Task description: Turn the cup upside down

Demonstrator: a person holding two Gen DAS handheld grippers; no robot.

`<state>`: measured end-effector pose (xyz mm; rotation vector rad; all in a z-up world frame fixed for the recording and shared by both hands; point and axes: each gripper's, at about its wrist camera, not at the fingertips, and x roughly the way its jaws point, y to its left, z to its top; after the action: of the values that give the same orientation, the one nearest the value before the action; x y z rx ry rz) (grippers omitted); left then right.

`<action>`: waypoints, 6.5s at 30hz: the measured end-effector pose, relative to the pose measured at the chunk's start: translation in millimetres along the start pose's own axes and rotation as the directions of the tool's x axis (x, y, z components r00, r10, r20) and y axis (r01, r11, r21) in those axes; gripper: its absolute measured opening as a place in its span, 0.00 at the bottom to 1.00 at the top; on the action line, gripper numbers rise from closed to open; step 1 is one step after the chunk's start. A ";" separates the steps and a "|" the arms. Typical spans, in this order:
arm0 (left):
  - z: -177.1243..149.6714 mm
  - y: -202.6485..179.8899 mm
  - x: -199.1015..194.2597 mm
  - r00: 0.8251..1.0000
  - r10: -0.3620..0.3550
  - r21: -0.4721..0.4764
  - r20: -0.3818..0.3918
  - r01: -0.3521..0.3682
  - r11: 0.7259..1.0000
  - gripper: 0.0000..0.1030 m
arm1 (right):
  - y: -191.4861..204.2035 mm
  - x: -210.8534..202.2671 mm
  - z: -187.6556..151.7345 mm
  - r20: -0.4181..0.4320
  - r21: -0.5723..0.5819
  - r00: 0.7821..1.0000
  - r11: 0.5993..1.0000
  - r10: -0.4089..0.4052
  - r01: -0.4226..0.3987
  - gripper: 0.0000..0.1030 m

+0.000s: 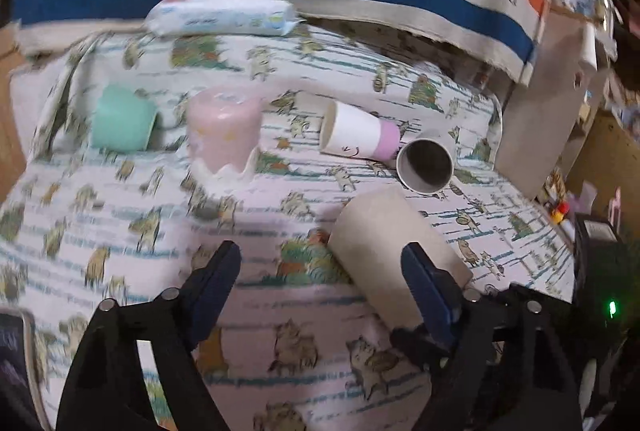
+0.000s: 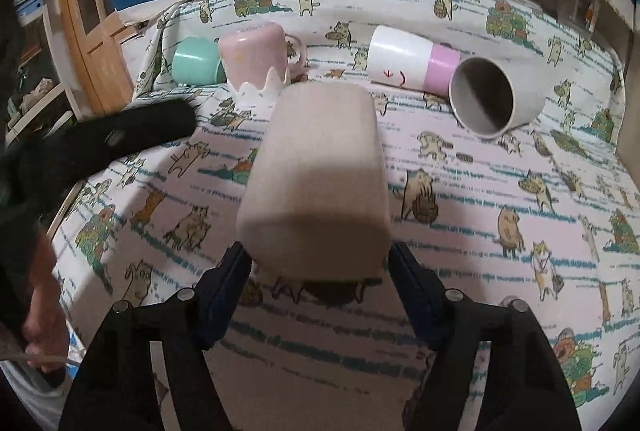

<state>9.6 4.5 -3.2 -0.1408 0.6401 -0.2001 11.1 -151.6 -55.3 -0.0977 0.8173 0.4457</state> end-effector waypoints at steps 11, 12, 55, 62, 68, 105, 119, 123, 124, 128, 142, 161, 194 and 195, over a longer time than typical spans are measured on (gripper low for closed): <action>27.8 -15.7 43.2 0.993 -0.013 0.053 -0.115 0.020 0.998 0.58 | -14.0 -21.1 -4.0 0.076 -0.013 0.996 0.999 0.041 -0.040 0.65; 27.8 -14.7 43.4 0.994 -0.016 0.047 -0.104 0.021 0.999 0.58 | -15.5 -23.1 -2.4 0.081 -0.013 0.996 0.999 0.041 -0.040 0.65; 16.7 -0.5 73.5 0.985 0.017 0.071 -0.169 -0.005 0.997 0.56 | -25.5 -13.0 76.3 0.197 0.051 0.978 0.996 0.064 -0.076 0.65; 16.2 -3.2 71.0 0.986 0.030 0.086 -0.162 -0.016 0.996 0.56 | -24.2 -14.6 77.1 0.211 0.050 0.977 0.998 0.038 -0.049 0.65; 15.8 -5.3 64.4 0.988 0.043 0.097 -0.145 -0.029 0.995 0.57 | -29.4 -26.1 74.9 0.248 0.045 0.969 0.999 0.013 -0.025 0.65; 1.2 -5.6 -13.7 0.937 0.053 0.106 0.346 -0.096 0.990 0.99 | -95.4 -70.5 21.4 0.525 0.062 0.845 0.995 -0.100 0.079 0.99; -2.4 -9.8 -5.4 0.930 0.161 0.098 0.330 -0.203 0.974 0.99 | -80.4 -67.1 19.0 0.504 0.035 0.846 0.983 -0.172 0.179 0.99; -4.5 -8.0 -7.7 0.926 0.172 0.086 0.337 -0.212 0.973 1.00 | -81.5 -67.6 19.0 0.503 0.034 0.850 0.986 -0.158 0.163 0.99; -4.6 -7.8 -8.2 0.926 0.174 0.088 0.336 -0.214 0.973 1.00 | -81.5 -67.3 19.0 0.501 0.030 0.851 0.986 -0.154 0.161 0.99; -5.2 -8.2 -9.8 0.926 0.175 0.091 0.335 -0.216 0.972 1.00 | -81.2 -67.6 19.3 0.504 0.021 0.852 0.988 -0.142 0.152 0.99; 0.1 -7.5 -4.4 0.929 0.189 0.083 0.317 -0.225 0.971 1.00 | -82.0 -67.5 18.8 0.505 0.031 0.849 0.986 -0.154 0.161 1.00; -1.5 -8.7 -5.4 0.923 0.202 0.077 0.326 -0.239 0.968 1.00 | -83.0 -67.5 18.4 0.505 0.034 0.849 0.986 -0.158 0.164 1.00; -1.7 -9.3 -5.7 0.923 0.202 0.078 0.328 -0.240 0.968 1.00 | -83.0 -67.5 18.5 0.504 0.035 0.849 0.986 -0.158 0.163 1.00; -1.7 -9.4 -5.7 0.923 0.202 0.078 0.328 -0.240 0.968 1.00 | -83.1 -67.5 18.4 0.504 0.035 0.849 0.986 -0.158 0.163 1.00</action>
<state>2.7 -3.5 0.5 0.0140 0.3171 0.0060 18.3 -245.4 -0.9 -0.0526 0.2821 0.2944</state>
